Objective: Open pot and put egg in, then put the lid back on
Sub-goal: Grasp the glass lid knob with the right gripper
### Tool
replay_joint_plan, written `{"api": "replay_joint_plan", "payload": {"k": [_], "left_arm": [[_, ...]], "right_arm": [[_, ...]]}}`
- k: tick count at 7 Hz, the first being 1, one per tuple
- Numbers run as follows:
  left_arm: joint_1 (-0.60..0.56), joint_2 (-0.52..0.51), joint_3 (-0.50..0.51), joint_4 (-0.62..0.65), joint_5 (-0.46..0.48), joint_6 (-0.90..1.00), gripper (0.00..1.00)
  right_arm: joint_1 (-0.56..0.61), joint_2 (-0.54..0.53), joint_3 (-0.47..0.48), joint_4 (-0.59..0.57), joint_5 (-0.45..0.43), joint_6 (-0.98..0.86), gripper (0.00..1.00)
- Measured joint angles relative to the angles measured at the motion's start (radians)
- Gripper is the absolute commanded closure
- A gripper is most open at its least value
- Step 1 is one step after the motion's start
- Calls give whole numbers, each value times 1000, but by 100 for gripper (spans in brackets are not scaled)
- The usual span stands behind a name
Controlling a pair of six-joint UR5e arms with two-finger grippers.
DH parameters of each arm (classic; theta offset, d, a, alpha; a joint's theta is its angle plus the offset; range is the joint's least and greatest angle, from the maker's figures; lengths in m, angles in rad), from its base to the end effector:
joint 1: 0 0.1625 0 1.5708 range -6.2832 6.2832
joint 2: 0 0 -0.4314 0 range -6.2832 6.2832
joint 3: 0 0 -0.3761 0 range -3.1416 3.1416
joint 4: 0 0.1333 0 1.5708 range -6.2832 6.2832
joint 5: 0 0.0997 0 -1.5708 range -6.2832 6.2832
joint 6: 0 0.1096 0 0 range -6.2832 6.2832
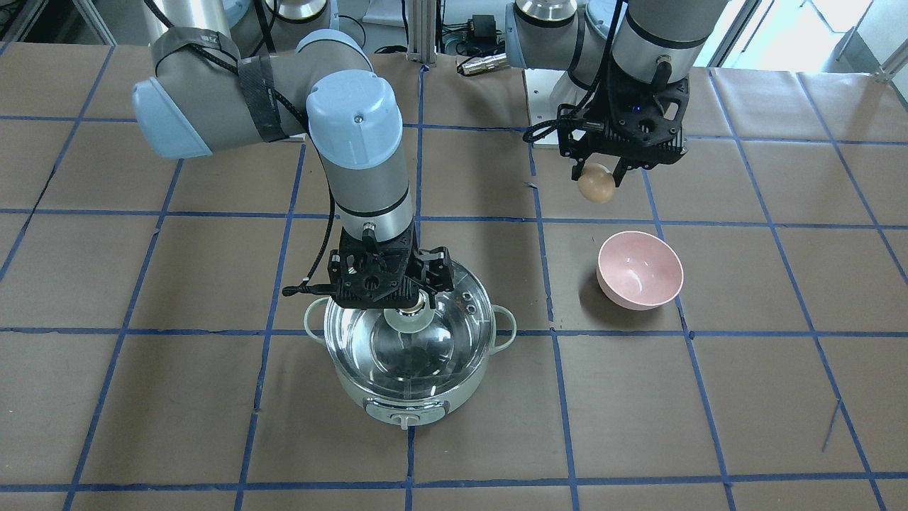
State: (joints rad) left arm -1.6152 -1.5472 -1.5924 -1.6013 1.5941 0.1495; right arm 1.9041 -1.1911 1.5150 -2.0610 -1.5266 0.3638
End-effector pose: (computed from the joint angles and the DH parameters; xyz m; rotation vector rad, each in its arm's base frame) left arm -0.1511 -0.4562 0.4822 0.3025 3.1048 0.0463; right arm 0.3376 -0.5529 0.3520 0.0407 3.0356 -0.2149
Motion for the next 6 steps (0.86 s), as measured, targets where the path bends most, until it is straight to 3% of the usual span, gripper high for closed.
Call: {"api": "replay_joint_plan", "payload": {"k": [2,3,4,6], "left_arm": [[0,2,0,-1,2,1,98],[0,4,0,-1,2,1,98],[-1,5,0,-1,1,2,98],[-1,6,-1,-2,2,4,98]], "right_arm": [[14,18,-1,-24,-15,11,4],[21,20,-2,-26,-28,14,13],[26,20,-3,-27,-41,15,36],[30,22,-10,-26,-49,16,61]]}}
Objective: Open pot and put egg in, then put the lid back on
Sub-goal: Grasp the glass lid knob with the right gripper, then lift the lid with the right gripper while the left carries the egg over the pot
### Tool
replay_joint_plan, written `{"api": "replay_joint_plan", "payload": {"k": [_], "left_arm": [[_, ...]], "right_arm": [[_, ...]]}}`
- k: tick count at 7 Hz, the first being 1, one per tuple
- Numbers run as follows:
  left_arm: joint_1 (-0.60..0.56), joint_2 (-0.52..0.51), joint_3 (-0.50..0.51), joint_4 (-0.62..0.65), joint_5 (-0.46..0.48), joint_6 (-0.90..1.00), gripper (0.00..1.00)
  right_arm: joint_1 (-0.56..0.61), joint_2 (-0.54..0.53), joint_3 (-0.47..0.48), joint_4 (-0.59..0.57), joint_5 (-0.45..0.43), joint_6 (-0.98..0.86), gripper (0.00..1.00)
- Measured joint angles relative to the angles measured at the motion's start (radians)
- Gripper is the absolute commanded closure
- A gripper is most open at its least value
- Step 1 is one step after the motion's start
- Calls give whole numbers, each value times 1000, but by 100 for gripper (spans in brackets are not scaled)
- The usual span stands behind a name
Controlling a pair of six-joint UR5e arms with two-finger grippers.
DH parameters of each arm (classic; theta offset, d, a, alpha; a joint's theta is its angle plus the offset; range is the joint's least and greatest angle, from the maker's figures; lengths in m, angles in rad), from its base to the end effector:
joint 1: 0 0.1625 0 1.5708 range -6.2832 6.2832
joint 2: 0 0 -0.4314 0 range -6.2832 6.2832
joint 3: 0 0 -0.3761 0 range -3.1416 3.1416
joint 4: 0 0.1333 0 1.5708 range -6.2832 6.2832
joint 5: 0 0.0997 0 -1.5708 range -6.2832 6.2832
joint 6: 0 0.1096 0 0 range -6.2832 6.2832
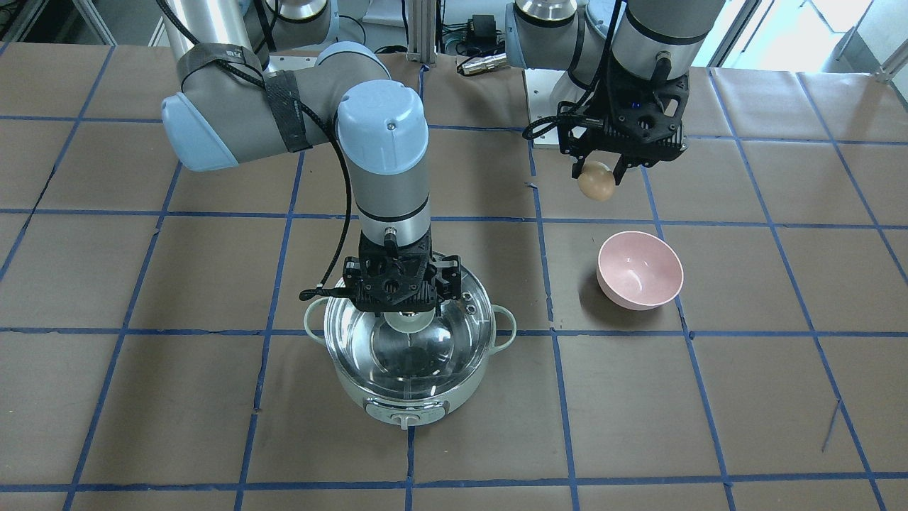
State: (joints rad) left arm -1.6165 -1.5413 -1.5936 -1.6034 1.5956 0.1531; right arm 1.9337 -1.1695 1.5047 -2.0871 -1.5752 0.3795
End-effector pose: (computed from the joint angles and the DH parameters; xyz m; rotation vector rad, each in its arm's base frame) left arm -0.1515 -0.4537 0.4841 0.3099 3.1025 0.0424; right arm 0.3519 -0.5526 0.3461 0.0261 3.0688 -0.2621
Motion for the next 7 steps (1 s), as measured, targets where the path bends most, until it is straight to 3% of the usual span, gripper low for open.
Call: {"api": "replay_joint_plan", "payload": {"k": [3,5,7], "left_arm": [[0,1,0,-1,1,0,98],[0,1,-1,-1,0,0,98],[0,1,-2,-1,0,0,98]], "right_arm": [[0,-2,-13,10,-23,-3,81],[-4,-9,-29,28,-49,-11,81],[-46,-69,-74,127,-62,-43,81]]}}
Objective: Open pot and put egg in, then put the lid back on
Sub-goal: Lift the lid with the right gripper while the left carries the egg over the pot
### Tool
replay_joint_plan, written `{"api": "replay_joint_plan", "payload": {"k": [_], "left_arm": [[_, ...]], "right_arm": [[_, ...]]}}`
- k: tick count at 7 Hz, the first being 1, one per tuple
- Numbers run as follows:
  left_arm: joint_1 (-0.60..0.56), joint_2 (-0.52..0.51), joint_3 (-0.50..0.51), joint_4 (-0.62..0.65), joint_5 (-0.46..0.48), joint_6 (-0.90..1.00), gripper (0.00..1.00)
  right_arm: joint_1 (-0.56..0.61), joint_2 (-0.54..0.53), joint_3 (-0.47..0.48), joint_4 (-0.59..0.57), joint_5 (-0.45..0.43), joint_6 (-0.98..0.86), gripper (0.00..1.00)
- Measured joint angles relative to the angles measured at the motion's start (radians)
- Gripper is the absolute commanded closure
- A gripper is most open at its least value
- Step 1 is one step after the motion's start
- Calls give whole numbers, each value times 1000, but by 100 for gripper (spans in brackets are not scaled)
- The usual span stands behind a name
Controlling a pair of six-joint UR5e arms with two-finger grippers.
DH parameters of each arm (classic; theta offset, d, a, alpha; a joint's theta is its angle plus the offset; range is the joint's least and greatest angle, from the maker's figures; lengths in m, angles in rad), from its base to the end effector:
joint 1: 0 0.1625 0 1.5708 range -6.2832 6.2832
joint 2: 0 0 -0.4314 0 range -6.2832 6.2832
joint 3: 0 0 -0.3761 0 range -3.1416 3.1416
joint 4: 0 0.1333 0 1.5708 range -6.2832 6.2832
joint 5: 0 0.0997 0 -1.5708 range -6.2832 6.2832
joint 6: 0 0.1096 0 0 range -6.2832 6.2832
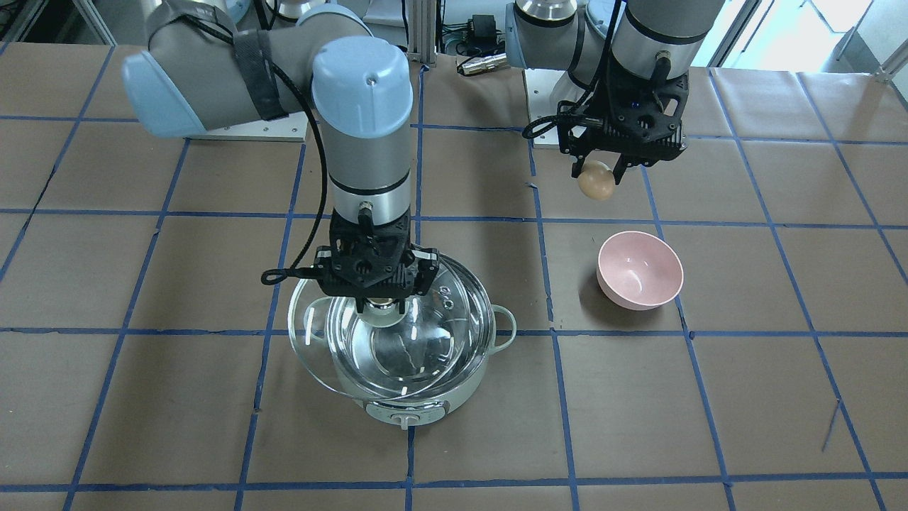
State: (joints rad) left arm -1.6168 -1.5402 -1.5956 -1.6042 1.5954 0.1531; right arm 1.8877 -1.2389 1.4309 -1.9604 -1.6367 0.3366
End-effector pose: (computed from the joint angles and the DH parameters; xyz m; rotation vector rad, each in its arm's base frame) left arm -0.1516 -0.4530 0.4836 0.3104 3.1027 0.0450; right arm 0.3158 -0.5584 0.4109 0.0410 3.1231 -0.3263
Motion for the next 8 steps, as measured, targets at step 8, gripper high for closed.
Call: {"api": "replay_joint_plan", "payload": {"k": [8], "left_arm": [[-239,-303,76,361,-13,-244,98]], "right_arm": [[-445,-288,101,314,156,-358,80]]}}
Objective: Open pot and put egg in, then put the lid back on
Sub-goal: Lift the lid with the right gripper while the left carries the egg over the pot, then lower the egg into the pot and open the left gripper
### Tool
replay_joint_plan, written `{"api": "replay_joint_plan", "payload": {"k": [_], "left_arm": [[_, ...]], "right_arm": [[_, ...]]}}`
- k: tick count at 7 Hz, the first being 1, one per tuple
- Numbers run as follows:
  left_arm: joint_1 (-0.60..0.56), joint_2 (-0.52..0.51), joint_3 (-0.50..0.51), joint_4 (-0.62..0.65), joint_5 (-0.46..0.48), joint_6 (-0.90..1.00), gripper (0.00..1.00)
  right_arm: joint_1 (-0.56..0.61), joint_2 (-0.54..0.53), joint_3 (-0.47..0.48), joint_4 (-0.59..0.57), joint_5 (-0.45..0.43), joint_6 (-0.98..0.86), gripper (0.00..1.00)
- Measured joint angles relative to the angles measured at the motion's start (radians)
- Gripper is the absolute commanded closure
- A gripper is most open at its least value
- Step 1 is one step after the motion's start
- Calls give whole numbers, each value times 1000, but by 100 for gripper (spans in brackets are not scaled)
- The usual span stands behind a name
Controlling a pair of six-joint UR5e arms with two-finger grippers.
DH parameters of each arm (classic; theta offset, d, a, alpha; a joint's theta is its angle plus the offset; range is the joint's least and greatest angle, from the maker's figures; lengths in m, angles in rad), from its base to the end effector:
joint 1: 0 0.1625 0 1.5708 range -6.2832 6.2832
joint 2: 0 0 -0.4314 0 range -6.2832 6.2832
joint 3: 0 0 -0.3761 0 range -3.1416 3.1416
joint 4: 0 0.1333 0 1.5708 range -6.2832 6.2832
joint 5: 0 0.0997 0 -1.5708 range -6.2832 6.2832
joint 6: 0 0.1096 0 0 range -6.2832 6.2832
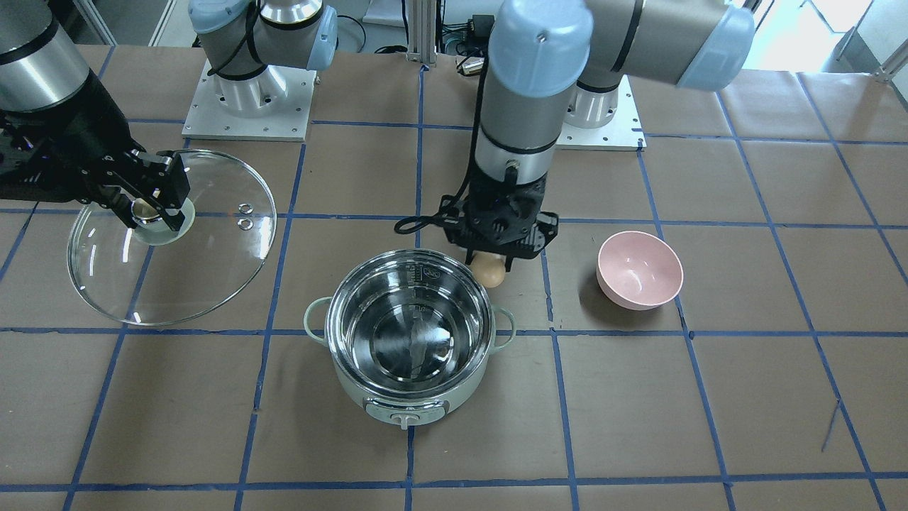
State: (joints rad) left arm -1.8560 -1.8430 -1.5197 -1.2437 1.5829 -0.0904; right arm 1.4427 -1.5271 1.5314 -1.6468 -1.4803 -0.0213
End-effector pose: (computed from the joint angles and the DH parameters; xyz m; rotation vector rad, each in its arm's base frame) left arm -0.2937 -0.5325 0.3971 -0.3033 -3.1145 0.1666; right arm 0.0779 -0.5164 0.4901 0.1581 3.0503 -0.1196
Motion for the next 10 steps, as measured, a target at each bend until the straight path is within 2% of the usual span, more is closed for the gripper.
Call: {"api": "replay_joint_plan", "payload": {"k": [2,4,6,7,8,10], "left_arm": [[-54,-131,35,102,-38,4,98],[-64,-183,34,88,-91,91,97],[-64,-209,32,78,-107,134,83],[-64,-215,31,77,-108,155,6],[-64,-216,30,76,-109,167,0],[-65,-187,29,59,-107,169,0]], "right_arm": [[1,-9,20,4,-6,-8,79],[-1,-13,39,2,-10,-39,79],[-2,-14,48,2,-15,-60,79],[-2,-14,49,2,-16,-63,79],[-1,-14,50,2,-16,-64,79],[0,-15,50,2,-15,-65,79]]}}
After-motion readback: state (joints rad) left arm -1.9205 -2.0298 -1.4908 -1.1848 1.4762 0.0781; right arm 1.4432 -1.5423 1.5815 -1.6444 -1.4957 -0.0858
